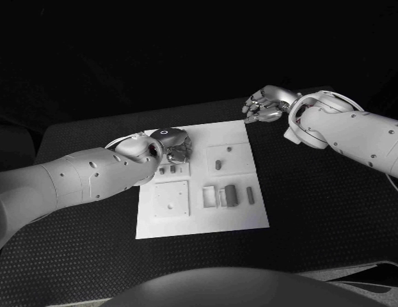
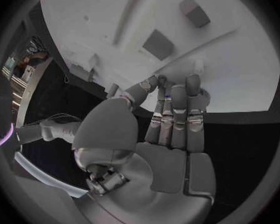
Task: Assemble the parts on the task board
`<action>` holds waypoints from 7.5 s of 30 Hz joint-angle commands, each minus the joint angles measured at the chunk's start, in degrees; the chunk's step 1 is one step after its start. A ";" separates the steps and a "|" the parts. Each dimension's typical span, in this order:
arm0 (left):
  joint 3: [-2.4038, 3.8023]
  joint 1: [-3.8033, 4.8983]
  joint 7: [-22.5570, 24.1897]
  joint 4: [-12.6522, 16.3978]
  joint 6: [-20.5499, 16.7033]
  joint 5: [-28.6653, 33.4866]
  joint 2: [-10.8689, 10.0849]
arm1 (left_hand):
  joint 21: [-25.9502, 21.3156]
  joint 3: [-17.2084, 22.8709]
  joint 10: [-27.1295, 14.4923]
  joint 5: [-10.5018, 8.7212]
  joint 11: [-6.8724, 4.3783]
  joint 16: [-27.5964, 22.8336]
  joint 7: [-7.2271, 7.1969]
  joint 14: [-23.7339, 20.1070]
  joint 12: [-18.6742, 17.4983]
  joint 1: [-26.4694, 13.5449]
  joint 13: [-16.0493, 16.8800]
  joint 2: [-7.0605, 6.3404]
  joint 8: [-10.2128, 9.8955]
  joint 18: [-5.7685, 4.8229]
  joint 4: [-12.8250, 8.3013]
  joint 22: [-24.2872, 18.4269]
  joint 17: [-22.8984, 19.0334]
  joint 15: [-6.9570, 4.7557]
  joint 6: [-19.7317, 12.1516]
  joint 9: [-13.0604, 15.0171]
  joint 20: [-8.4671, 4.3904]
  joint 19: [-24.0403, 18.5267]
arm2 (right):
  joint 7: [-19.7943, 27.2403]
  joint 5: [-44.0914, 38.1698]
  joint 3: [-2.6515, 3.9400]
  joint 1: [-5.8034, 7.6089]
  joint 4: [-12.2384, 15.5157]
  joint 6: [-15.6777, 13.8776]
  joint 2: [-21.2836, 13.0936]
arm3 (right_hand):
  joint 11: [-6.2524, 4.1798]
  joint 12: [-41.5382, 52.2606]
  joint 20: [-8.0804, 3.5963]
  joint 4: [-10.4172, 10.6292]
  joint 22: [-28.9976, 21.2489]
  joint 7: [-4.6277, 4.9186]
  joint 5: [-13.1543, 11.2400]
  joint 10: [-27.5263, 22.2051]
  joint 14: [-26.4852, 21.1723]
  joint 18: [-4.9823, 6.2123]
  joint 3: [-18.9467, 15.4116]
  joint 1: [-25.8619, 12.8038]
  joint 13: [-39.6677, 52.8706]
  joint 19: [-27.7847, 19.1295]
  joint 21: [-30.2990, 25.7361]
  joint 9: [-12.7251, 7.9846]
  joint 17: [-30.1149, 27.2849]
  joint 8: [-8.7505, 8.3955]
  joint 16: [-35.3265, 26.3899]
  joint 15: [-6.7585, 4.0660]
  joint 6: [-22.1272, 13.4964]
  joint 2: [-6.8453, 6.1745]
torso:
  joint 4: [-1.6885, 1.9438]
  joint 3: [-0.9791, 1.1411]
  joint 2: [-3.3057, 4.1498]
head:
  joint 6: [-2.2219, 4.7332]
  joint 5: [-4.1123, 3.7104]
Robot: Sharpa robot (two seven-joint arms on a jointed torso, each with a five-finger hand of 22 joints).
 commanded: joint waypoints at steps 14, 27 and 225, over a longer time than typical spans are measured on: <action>-0.33 -0.45 -2.09 -0.11 3.72 -0.54 -0.39 | 0.78 -3.17 0.92 1.91 -0.43 0.82 -0.79 0.60 -0.03 -2.19 0.18 -1.38 0.08 3.33 -0.03 1.27 0.25 -0.15 -0.67 -0.18 0.03 0.81 | 0.62 0.04 0.02 -0.04 0.18 0.57 -0.06 | 0.46 -0.21 -0.33 0.31 1.03 0.91 0.35 1.06 -0.52 2.66 -0.01 -0.40 0.08 -0.03 -0.10 0.08 -0.05 0.17 0.34 -0.06 -0.39 0.16 | 0.01 -0.03 -0.01 | 0.01 0.09; -0.34 -0.74 -1.72 -0.61 4.70 -1.20 0.05 | 1.39 -3.77 1.86 1.72 -0.84 1.57 -0.34 0.82 0.24 -0.45 0.77 -1.38 0.82 3.36 -0.18 1.31 0.55 -0.55 0.31 -0.10 -0.31 1.10 | 0.62 0.04 0.02 -0.05 0.25 0.55 -0.04 | 0.46 -0.21 -0.33 0.31 1.03 0.90 0.35 1.07 -0.52 2.66 -0.01 -0.40 0.08 -0.03 -0.10 0.08 -0.06 0.17 0.34 -0.06 -0.38 0.16 | -0.07 0.02 0.06 | 0.01 0.04; 1.71 1.15 0.33 6.76 2.38 1.59 -10.20 | 4.34 1.00 7.38 0.44 -2.94 2.40 -2.59 6.11 0.40 3.17 2.58 3.00 4.53 3.06 -0.19 1.00 0.50 -2.66 6.16 0.52 -2.32 4.56 | 0.56 0.04 0.02 -0.08 0.25 0.63 -0.55 | 0.44 -0.28 -0.34 0.26 1.04 0.88 0.35 1.10 -0.55 2.66 -0.03 -0.46 0.21 -0.04 -0.11 0.10 -0.15 0.22 0.38 -0.08 -0.36 0.13 | -0.03 0.00 0.02 | 0.01 -0.01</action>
